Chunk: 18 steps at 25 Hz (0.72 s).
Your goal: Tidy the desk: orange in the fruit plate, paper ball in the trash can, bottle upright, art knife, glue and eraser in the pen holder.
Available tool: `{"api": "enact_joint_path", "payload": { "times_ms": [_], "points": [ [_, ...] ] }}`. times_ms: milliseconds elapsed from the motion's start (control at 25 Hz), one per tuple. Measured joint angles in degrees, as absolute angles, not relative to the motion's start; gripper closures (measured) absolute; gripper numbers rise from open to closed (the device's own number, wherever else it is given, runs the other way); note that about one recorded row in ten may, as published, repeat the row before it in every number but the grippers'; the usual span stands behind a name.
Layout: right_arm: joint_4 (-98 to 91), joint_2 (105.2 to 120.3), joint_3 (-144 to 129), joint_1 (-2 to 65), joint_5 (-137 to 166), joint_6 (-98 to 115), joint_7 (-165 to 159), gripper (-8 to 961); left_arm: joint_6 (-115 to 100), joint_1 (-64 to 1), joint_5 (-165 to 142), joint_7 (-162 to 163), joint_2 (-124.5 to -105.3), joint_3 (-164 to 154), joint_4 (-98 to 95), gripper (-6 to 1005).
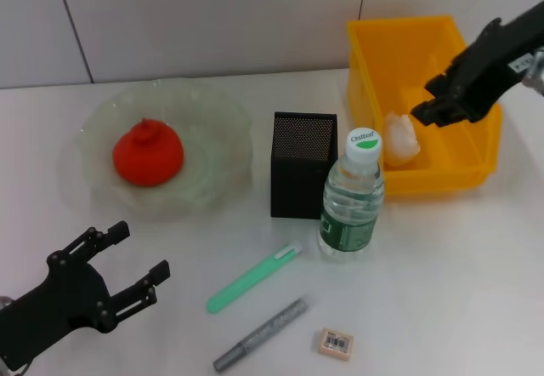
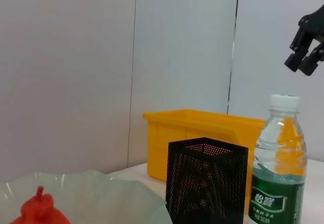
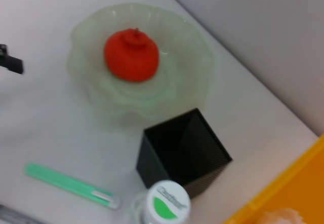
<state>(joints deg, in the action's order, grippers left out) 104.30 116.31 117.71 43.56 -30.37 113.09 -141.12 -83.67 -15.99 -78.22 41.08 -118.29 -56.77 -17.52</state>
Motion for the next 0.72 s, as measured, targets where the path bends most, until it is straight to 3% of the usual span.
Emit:
{"api": "enact_joint_path", "payload": {
  "times_ms": [360, 560, 720],
  "points": [
    [98.11, 116.5, 115.85, 51.21, -27.83, 116.15, -144.65, 510, -83.67, -15.95, -78.22, 41.09, -118.3, -56.77, -17.42, 172],
    [93.2, 117.43, 115.26, 53.58, -25.85, 114.82, -145.34, 310, -83.68, -15.85, -78.22, 41.04, -118.3, -56.78, -17.43, 172],
    [91.6, 117.75, 114.56, 53.96, -25.07, 113.31, -145.49, 214, -83.68, -15.85, -78.22, 41.0, -118.3, -56.78, -17.48, 172]
  ]
}}
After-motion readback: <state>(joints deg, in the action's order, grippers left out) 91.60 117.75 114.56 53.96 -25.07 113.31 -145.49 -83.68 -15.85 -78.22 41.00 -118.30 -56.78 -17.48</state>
